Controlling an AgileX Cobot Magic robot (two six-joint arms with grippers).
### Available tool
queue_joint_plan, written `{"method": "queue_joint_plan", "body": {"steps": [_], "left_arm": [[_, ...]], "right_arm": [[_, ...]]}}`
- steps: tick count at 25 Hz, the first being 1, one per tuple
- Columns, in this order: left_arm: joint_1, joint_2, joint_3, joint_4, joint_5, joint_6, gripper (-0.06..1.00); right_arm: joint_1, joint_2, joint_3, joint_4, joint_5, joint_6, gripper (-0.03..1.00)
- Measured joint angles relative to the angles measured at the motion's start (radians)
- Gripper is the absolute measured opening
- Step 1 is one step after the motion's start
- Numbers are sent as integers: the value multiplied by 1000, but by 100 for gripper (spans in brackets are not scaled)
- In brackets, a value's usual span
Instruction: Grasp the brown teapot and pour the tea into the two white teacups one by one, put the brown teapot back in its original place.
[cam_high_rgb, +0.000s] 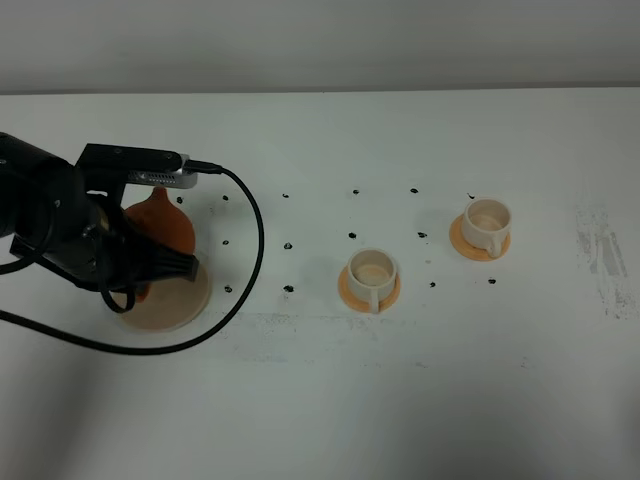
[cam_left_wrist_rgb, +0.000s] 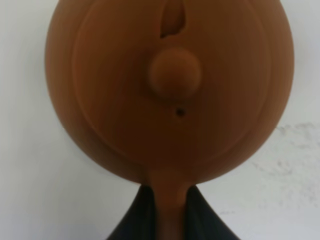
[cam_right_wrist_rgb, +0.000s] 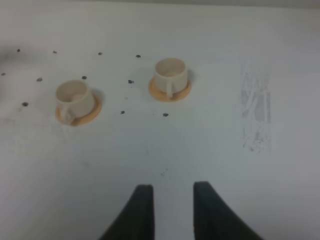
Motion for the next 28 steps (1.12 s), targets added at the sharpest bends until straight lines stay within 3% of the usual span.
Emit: {"method": "queue_joint_plan", "body": {"steps": [8,15,22,28], "left_arm": [[-45,-24,-84,-107,88,345,12],[-48,11,-224,-118,121,530,12],[-79,121,-373,-181,152,747,12],[-90,189,-435,-187,140,893,12]], "right_arm": [[0,0,0,0,0,0,22],[0,0,0,0,0,0,22],[0,0,0,0,0,0,22],[0,0,0,0,0,0,22]]}}
